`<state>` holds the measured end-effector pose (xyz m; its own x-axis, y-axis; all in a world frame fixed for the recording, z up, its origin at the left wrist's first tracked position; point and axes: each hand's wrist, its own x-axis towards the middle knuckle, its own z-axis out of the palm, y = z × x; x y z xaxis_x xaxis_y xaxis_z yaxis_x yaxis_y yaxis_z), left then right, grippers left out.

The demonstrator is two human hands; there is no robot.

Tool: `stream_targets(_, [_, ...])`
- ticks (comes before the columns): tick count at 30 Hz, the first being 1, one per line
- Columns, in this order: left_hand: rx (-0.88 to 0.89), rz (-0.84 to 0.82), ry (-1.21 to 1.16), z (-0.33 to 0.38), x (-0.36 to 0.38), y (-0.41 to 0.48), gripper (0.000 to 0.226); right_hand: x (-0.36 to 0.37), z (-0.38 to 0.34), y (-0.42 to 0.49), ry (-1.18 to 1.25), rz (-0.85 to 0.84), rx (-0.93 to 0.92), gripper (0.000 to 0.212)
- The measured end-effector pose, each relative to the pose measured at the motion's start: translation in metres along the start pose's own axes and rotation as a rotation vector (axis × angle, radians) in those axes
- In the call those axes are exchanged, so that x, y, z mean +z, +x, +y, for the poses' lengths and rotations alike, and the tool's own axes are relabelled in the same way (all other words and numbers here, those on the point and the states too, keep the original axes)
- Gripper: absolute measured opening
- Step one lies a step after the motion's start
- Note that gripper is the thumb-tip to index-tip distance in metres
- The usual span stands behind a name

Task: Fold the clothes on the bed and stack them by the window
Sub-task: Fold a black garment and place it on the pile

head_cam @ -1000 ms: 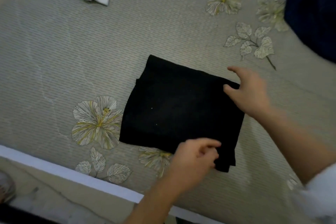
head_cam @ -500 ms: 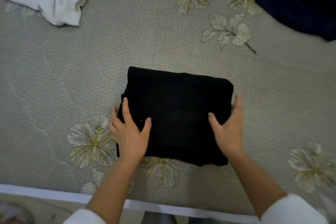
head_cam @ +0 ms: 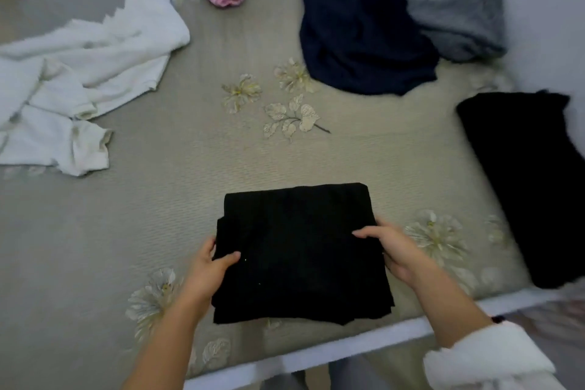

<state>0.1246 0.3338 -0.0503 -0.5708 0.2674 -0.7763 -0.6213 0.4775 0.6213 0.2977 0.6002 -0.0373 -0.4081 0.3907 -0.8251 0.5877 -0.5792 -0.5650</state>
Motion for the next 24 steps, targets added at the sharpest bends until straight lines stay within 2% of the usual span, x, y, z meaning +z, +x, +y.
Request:
stream_targets(6, [0.046,-0.227,0.179,0.043,0.104,-0.023,0.049,-0.111,0.002,-0.075,0.139,0.187,-0.049,0.042])
stream_targets(10, [0.164,-0.341,0.331,0.086,0.213,-0.030,0.049,-0.193,0.005,-0.104,0.292,0.353,-0.122,0.040])
stream_targets(13, [0.314,-0.409,0.466,0.114,0.302,-0.037,0.050,-0.254,0.005,-0.112,0.415,0.473,-0.159,0.044])
stream_targets(17, [0.559,-0.448,0.696,0.144,0.410,-0.036,0.048,-0.330,0.007,-0.099,0.556,0.547,-0.152,0.059])
stream_targets(20, [0.693,-0.463,0.808,0.167,0.505,-0.023,0.042,-0.391,0.002,-0.075,0.657,0.571,-0.153,0.047])
stream_targets(24, [0.949,-0.394,1.020,0.200,0.607,-0.003,0.037,-0.438,-0.007,-0.042,0.792,0.575,-0.127,0.046])
